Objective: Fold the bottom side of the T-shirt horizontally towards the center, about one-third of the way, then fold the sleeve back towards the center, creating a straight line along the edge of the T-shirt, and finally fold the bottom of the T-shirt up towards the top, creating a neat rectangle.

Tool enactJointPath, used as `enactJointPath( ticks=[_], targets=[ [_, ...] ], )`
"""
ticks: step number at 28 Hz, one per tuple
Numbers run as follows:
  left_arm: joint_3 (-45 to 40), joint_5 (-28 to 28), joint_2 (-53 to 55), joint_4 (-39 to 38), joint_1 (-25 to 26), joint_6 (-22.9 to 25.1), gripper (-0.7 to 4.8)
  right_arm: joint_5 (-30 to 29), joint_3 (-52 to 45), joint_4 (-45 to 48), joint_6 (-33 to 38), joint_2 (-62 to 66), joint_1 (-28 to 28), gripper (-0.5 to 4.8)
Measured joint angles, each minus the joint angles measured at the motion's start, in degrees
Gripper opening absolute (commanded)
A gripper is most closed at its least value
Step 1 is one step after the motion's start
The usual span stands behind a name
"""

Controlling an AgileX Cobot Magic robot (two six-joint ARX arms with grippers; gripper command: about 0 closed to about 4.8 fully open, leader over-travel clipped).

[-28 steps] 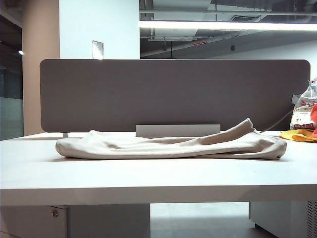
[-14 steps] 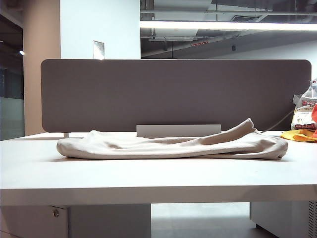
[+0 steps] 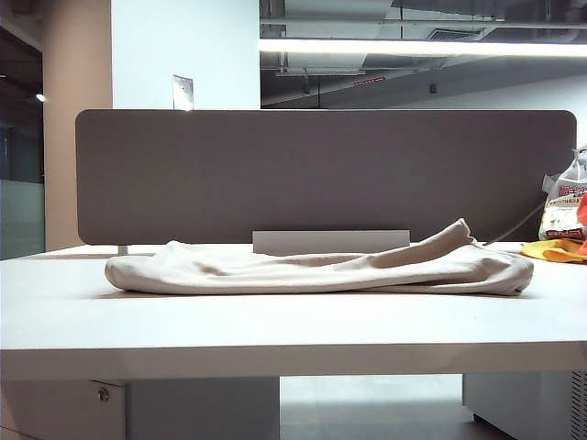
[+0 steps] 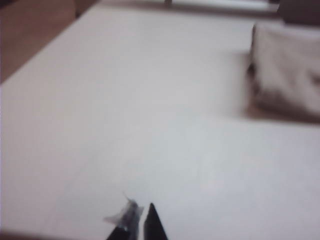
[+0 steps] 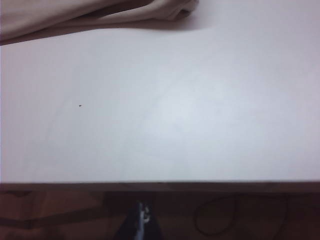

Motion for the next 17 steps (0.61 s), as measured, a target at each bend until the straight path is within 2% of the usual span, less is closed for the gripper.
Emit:
enactJointPath(
  ticks=[3,17],
  targets=[
    [-1.2,0.1,0.0,3.9,-0.1,0.2,0.25,0.0,0.0,0.0,0.0,0.0,0.0,-0.01],
    [-1.3,1.5,0.0,4.1,-0.2,0.0,0.25,0.0,0.0,0.0,0.0,0.0,0.0,0.00]
  ],
)
